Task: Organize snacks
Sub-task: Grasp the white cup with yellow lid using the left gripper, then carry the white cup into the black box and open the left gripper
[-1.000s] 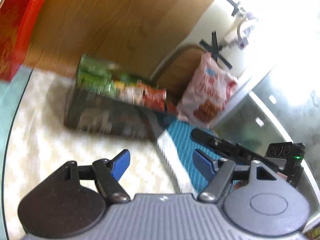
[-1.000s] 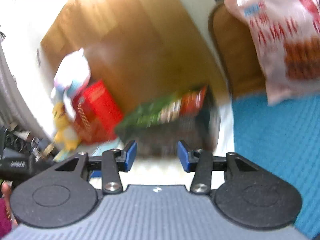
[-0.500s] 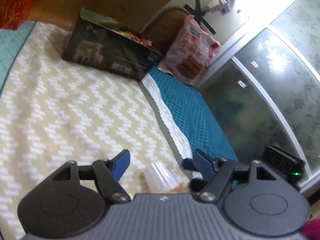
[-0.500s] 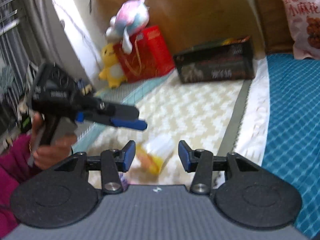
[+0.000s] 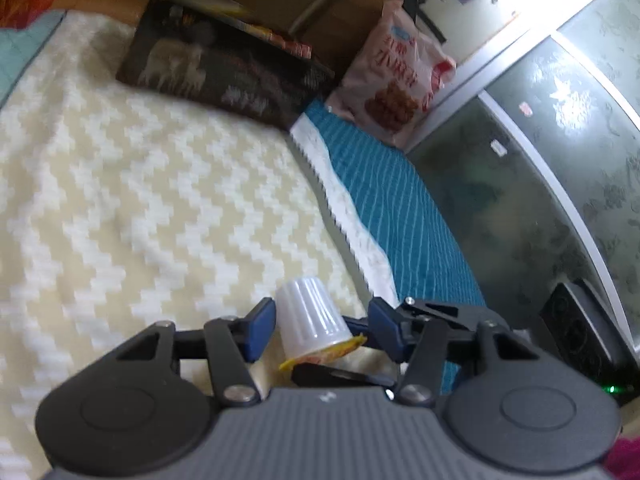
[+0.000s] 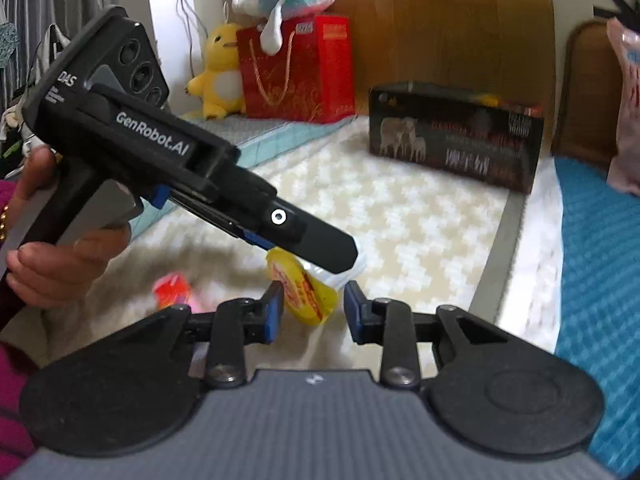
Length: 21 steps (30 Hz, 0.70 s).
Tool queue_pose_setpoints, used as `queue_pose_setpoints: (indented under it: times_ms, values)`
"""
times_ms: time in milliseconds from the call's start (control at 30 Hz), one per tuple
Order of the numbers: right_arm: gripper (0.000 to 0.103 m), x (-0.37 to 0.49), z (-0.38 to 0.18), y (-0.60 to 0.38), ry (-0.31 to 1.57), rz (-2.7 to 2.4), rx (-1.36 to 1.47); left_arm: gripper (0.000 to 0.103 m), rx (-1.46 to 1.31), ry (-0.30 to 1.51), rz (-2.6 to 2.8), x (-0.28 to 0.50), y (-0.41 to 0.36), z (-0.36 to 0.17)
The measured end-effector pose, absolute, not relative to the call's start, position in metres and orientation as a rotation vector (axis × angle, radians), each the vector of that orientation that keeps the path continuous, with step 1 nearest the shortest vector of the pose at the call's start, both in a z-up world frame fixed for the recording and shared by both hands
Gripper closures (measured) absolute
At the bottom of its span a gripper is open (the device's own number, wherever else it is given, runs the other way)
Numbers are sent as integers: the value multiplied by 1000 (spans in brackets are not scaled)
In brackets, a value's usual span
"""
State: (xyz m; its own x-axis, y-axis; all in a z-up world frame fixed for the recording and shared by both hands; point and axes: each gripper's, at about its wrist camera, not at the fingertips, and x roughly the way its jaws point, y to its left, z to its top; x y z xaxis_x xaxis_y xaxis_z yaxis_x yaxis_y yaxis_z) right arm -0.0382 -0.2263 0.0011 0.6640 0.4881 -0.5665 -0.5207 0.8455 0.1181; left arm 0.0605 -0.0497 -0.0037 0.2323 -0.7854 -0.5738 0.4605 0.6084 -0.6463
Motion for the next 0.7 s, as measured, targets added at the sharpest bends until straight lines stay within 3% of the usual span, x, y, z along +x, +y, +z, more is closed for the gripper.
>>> queue_pose_setpoints:
  times_ms: [367,700]
  values:
    - [68,75,48,-228,452,504,-40,50,-347,806,-798,156,-64,68]
    - [67,172,32,-230,456,427,-34,50,-330,799,-671,256,-91,57]
